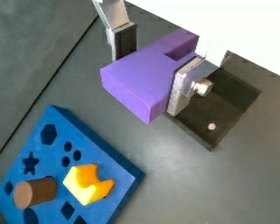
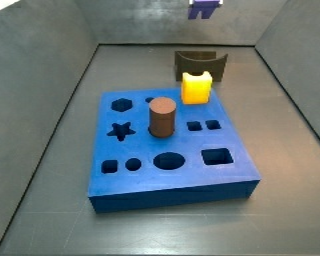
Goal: Pick up the double-square object. Move up. Place the double-square object on the fixture. Regrasp the double-square object. Move to above the board. Insert the double-square object.
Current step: Place the double-square object on the fixture.
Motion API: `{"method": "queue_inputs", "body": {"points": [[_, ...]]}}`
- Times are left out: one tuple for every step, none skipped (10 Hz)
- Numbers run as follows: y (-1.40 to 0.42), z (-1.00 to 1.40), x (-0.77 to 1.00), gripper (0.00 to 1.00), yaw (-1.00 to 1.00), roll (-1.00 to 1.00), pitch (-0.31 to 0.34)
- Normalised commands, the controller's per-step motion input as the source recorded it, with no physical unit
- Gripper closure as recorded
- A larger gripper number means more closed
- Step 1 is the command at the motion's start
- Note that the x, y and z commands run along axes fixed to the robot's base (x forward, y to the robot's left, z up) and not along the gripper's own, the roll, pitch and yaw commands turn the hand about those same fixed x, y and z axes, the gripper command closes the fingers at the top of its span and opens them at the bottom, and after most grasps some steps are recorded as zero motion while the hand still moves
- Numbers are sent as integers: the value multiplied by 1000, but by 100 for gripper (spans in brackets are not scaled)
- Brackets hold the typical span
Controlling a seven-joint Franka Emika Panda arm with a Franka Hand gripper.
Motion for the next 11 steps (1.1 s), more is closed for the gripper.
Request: {"method": "queue_inputs", "body": {"points": [[135, -1000, 130, 100, -63, -1000, 149], [140, -1000, 152, 100, -115, -1000, 187], [138, -1000, 164, 100, -128, -914, 187], [140, -1000, 181, 100, -160, -706, 152], [143, -1000, 185, 100, -172, -599, 134], [145, -1000, 191, 100, -186, -330, 91], [141, -1000, 196, 100, -186, -258, 70], [132, -939, 188, 100, -175, -194, 29], [113, -748, 156, 100, -166, -181, 8], [87, -519, 127, 100, -141, -170, -9], [75, -407, 119, 100, -128, -162, -16]]}}
